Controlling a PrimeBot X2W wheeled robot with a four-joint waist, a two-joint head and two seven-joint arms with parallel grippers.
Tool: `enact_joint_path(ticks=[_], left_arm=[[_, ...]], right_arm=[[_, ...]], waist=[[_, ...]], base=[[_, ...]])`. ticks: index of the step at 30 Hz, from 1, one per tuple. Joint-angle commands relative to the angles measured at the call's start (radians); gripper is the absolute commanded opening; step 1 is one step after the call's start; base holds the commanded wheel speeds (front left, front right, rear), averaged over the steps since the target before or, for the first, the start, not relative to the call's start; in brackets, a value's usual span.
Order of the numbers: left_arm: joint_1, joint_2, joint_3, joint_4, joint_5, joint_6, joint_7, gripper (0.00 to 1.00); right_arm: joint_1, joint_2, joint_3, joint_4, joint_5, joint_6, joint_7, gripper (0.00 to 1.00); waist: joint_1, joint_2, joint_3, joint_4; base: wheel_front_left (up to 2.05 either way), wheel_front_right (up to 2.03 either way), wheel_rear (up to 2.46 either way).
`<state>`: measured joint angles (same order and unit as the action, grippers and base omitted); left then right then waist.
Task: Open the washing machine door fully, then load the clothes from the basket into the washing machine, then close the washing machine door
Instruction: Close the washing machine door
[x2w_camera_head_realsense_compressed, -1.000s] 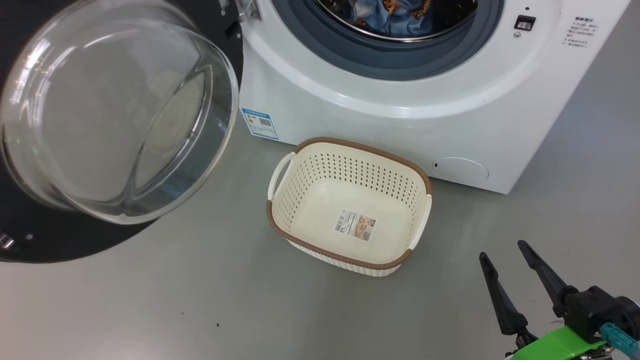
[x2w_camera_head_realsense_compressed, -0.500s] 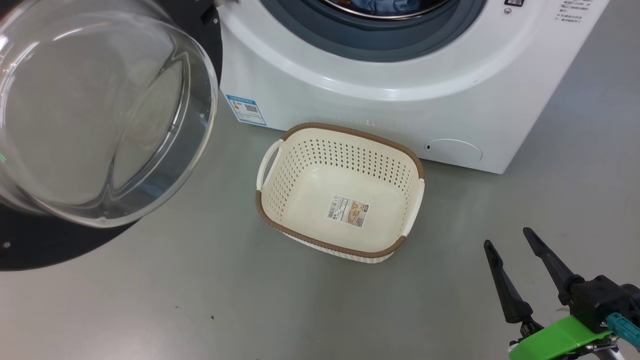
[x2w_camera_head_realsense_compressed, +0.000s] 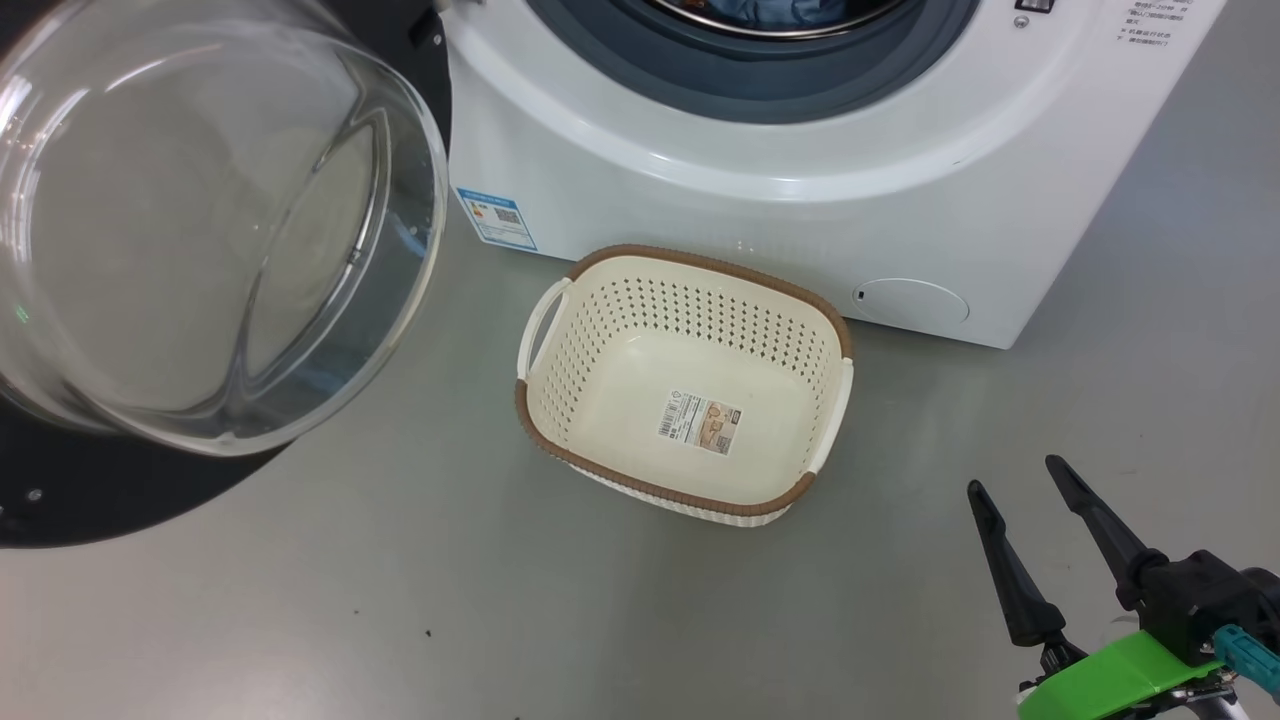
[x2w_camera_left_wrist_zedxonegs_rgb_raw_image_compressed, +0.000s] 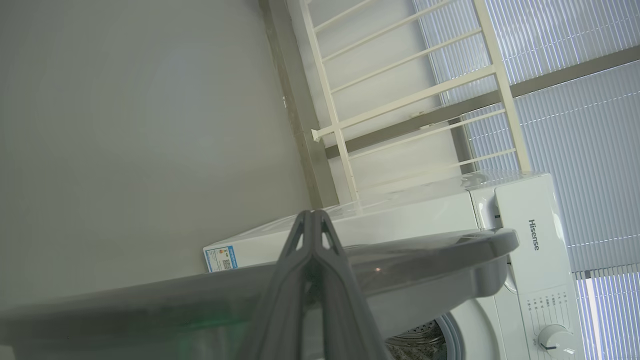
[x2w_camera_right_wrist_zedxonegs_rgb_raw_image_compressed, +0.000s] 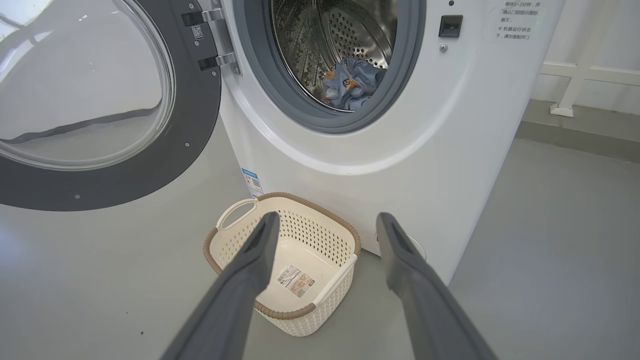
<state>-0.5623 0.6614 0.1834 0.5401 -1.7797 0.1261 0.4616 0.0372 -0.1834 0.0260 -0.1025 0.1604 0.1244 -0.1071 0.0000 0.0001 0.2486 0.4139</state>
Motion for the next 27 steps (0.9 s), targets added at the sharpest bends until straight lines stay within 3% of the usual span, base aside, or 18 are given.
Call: enact_joint_path(ticks=[1, 27], left_arm=[[-0.004, 0.058, 0.014, -0.031, -0.008, -0.014, 0.041, 0.00], [0.180, -0.017, 0.056, -0.275, -0.124, -0.091, 0.206, 0.00]], right_arm=[[-0.024, -0.003, 0.028, -0.023, 0.000, 0.006, -0.006, 1.00], [-0.018, 0.007, 0.004, -0.035, -0.003, 0.006, -0.013, 1.00]], waist=[[0.0000, -0.0001, -0.003, 0.002], [0.0000, -0.0001, -0.017, 0.007]], base=[[0.00, 0.00, 0.00], [0.00, 0.00, 0.00]])
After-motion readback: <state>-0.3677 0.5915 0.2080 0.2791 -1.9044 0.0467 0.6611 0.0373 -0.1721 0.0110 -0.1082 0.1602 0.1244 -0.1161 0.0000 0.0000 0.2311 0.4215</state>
